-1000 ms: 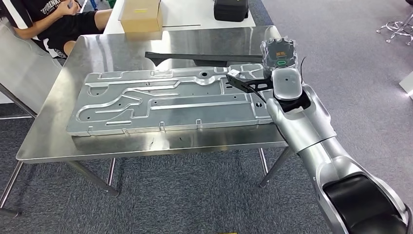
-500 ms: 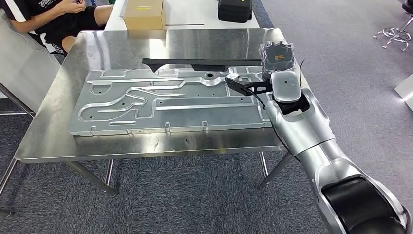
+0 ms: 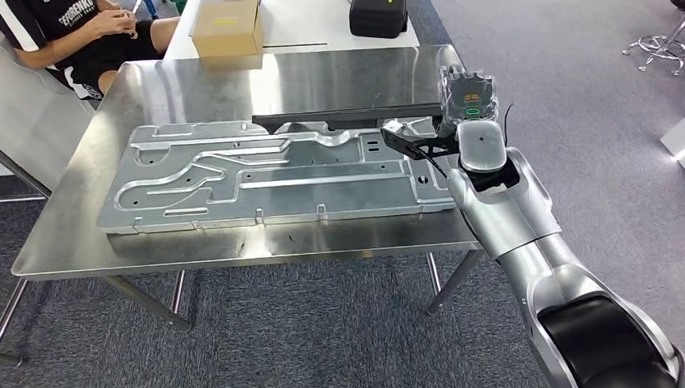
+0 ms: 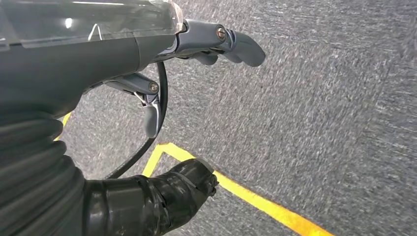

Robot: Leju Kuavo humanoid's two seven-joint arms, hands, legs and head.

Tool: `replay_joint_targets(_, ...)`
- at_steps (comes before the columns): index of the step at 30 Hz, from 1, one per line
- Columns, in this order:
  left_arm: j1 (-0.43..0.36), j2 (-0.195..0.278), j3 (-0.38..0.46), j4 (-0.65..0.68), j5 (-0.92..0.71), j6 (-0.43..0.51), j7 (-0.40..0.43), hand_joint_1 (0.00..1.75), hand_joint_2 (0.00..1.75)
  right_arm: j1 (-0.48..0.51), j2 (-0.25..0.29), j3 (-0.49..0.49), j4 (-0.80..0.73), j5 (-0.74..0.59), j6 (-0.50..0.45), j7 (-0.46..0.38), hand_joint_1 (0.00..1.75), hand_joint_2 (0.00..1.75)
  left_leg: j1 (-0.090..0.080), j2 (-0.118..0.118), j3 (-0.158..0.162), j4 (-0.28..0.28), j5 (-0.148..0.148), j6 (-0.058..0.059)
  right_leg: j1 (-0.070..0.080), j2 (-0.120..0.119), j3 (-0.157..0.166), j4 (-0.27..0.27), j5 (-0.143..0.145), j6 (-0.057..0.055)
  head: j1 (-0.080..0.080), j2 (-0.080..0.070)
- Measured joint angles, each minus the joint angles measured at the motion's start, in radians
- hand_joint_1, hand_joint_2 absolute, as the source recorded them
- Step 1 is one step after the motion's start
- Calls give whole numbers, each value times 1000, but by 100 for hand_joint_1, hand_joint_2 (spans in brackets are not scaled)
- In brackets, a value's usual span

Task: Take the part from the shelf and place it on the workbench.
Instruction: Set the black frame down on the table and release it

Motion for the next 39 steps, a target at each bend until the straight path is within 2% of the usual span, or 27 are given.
replay_joint_targets(1, 0, 0, 2, 0, 5, 1, 2, 0, 44, 4, 0, 0, 0, 0, -1, -2, 0, 0, 0, 0, -32, 58, -18, -1, 2, 1, 0, 1, -1, -1, 0, 0)
replay_joint_targets(2, 0, 0, 6, 0, 10, 3, 4, 0, 0, 9, 0, -1, 1, 0, -1, -3, 0, 0, -1, 0, -51, 88, -19, -2, 3, 2, 0, 2, -2, -2, 0, 0)
replay_joint_targets(3, 0, 0, 10, 0, 13, 5, 7, 0, 0, 13, 0, -1, 2, 0, -2, -4, 0, 0, -1, 0, -51, 79, 0, -1, 5, 3, 1, 4, -4, -2, 0, 0)
replay_joint_targets(5, 0, 2, 16, 0, 15, 8, 9, 0, 0, 17, 0, -3, 2, 0, -2, -4, 0, 0, -1, 0, -1, -36, 71, 4, 6, 6, 1, 12, -10, 1, 0, 0)
replay_joint_targets(7, 0, 4, 18, 0, 16, 9, 9, 0, 0, 18, 0, -5, 2, 0, -3, -4, 0, 0, -4, -1, 51, -146, 110, 12, 10, 8, -3, 25, -18, 10, 1, 0)
replay_joint_targets(8, 0, 5, 18, 0, 16, 10, 9, 0, 0, 18, 0, -6, 3, 0, -3, -4, 0, 0, -6, -1, 62, -167, 113, 15, 12, 9, -5, 28, -20, 14, 1, 0)
replay_joint_targets(11, -1, 4, 18, 0, 17, 11, 9, 0, 0, 20, 0, -7, 3, 0, -3, -4, 0, 0, -6, -1, 66, -177, 114, 30, 12, 10, -6, 32, -24, 28, 2, 0)
replay_joint_targets(12, -1, 4, 18, 0, 18, 13, 9, 0, 0, 19, -1, -7, 3, 0, -3, -5, 0, 0, -5, 0, 68, -180, 116, 36, 10, 9, -11, 47, -36, 34, 2, 0)
replay_joint_targets(14, -2, 3, 19, 0, 21, 18, 6, 0, 0, 18, -3, -8, 4, 0, -1, -6, 0, 0, -3, 3, 70, -184, 119, 45, 5, 7, -49, 131, -88, 46, 3, 0)
replay_joint_targets(16, -2, 3, 19, 0, 23, 20, 0, 0, 0, 22, -5, -8, 8, 0, 0, -8, 0, 0, -3, 3, 69, -184, 118, 48, 0, 5, -109, 257, -145, 54, 3, 0)
replay_joint_targets(17, -1, 3, 19, 0, 24, 20, -3, 0, 0, 26, -8, -8, 10, 0, 1, -9, 0, 0, -3, 3, 69, -184, 118, 48, -2, 5, -130, 300, -157, 57, 3, 0)
replay_joint_targets(18, -1, 3, 19, 0, 24, 20, -6, 0, 0, 30, -11, -9, 13, 0, 1, -9, 0, 0, -3, 2, 69, -184, 118, 48, -4, 4, -137, 311, -150, 57, 3, 0)
replay_joint_targets(19, 0, 3, 19, 0, 25, 20, -10, 0, 0, 31, -14, -9, 15, 0, 0, -9, 0, 0, -3, 2, 70, -184, 118, 48, -5, 4, -124, 283, -127, 56, 3, 0)
replay_joint_targets(21, 0, 2, 19, 0, 25, 19, -15, 0, 0, 29, -19, -10, 16, -1, 0, -9, 0, 0, -4, 1, 72, -184, 118, 46, -2, 3, -53, 139, -58, 47, 3, 0)
replay_joint_targets(22, -1, 2, 19, 0, 25, 18, -17, 0, 0, 27, -21, -10, 16, -1, 0, -10, 0, 0, -5, 2, 73, -184, 117, 43, 1, 1, -22, 76, -35, 41, 3, 0)
replay_joint_targets(23, -2, 1, 19, 0, 25, 18, -19, 0, 0, 25, -22, -11, 16, -1, 0, -10, 0, 0, -6, 2, 73, -184, 117, 39, 5, 0, -3, 37, -25, 35, 3, 0)
replay_joint_targets(25, -3, 0, 19, 0, 25, 15, -22, 0, 0, 22, -24, -11, 16, -2, 0, -11, 0, 0, -7, 3, 73, -187, 118, 26, 12, 0, 2, 21, -24, 26, 3, 0)
replay_joint_targets(27, -3, -1, 19, 0, 25, 11, -26, 0, 0, 20, -27, -14, 15, -2, 0, -11, 0, 0, -5, 3, 71, -180, 112, 15, 7, 0, 9, 10, -18, 14, 4, 0)
replay_joint_targets(28, -3, -1, 19, 0, 25, 9, -27, 0, 0, 18, -27, -16, 15, -2, 0, -12, 0, 0, -6, 3, 62, -158, 97, 11, 4, 0, 13, 4, -14, 7, 3, 0)
replay_joint_targets(29, -3, 0, 19, 0, 25, 8, -27, 0, 0, 17, -27, -17, 15, -2, 1, -13, 0, 0, -5, 3, 44, -116, 71, 8, 1, -1, 17, -2, -10, 1, 3, 0)
replay_joint_targets(31, -2, 0, 19, 0, 25, 8, -26, 0, 0, 18, -27, -18, 15, -2, 2, -17, 0, 0, -5, 2, -13, 8, 7, 3, 3, -1, 16, -3, -9, -4, 2, 0)
replay_joint_targets(32, -2, 0, 19, 0, 25, 8, -26, 0, 0, 21, -27, -19, 15, -2, 4, -19, 0, 0, -5, 2, -39, 61, -12, 1, 4, -1, 15, -2, -10, -4, 2, 0)
replay_joint_targets(33, -2, 0, 19, 0, 25, 7, -25, 0, 0, 24, -27, -19, 15, -2, 5, -21, 0, 0, -5, 3, -51, 85, -13, -1, 5, 0, 15, -1, -10, -4, 2, 0)
replay_joint_targets(34, -1, 0, 19, 0, 25, 7, -25, 0, 0, 26, -27, -19, 15, -1, 7, -22, 0, 0, -5, 3, -44, 70, 5, -1, 5, 1, 15, 2, -11, -3, 2, 0)
replay_joint_targets(37, -1, 2, 19, 0, 26, 6, -25, 0, 0, 24, -28, -19, 15, -1, 13, -22, 0, 0, -5, 2, 47, -115, 90, 2, 4, 3, 11, 20, -23, 8, 2, 0)
replay_joint_targets(38, -2, 2, 19, 0, 26, 6, -24, 0, 0, 23, -28, -19, 15, 0, 14, -22, 0, 0, -6, 1, 68, -156, 102, 7, 6, 3, 9, 26, -27, 13, 2, 0)
replay_joint_targets(39, -1, 2, 19, 0, 26, 6, -24, 0, 0, 22, -28, -19, 14, 0, 14, -22, 0, 0, -8, 0, 75, -171, 102, 13, 8, 4, 6, 29, -28, 18, 3, 0)
